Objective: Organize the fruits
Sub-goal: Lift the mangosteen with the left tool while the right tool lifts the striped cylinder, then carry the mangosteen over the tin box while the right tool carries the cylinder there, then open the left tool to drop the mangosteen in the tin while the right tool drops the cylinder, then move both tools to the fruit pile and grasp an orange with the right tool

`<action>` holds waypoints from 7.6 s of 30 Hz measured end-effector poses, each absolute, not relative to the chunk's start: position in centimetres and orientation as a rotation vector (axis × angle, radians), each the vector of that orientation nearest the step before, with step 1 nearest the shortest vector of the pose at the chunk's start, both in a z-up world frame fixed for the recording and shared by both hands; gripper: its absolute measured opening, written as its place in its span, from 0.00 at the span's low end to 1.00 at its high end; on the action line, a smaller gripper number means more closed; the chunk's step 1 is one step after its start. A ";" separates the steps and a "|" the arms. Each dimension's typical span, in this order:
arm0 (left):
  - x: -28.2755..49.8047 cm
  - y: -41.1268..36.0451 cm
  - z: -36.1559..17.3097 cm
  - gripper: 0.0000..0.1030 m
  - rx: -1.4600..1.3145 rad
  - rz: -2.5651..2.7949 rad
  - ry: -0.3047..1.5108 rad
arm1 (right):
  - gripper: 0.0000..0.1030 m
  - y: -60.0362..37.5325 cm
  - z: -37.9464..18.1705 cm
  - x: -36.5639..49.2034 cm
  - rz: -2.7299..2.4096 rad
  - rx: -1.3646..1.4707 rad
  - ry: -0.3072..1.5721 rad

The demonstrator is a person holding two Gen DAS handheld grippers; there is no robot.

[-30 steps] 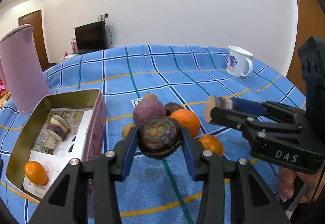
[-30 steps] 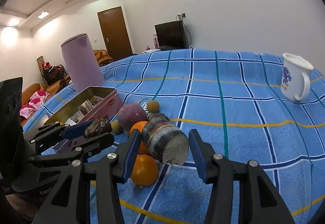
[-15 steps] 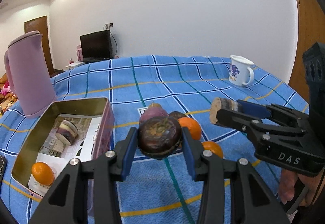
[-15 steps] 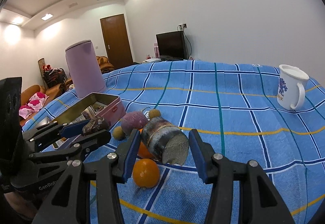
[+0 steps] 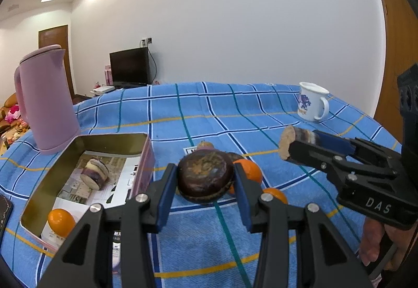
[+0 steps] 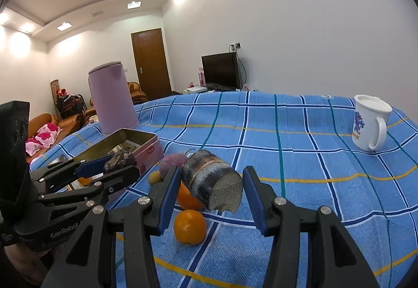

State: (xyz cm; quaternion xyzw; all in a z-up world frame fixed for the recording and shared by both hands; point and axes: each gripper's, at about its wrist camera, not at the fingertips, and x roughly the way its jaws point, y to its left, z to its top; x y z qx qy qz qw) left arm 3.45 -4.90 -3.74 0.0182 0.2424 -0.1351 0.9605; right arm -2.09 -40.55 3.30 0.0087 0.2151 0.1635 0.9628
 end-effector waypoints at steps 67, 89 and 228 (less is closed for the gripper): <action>1.7 -2.2 -2.6 0.43 0.006 -0.159 0.350 | 0.50 -37.6 3.9 -3.8 0.349 -0.019 0.313; 3.0 1.3 -2.9 0.43 -0.024 -0.090 0.373 | 0.50 -33.2 3.7 -2.2 0.423 -0.027 0.336; 6.6 8.2 -4.5 0.74 0.010 0.103 0.556 | 0.73 -29.9 2.5 3.8 0.315 -0.013 0.529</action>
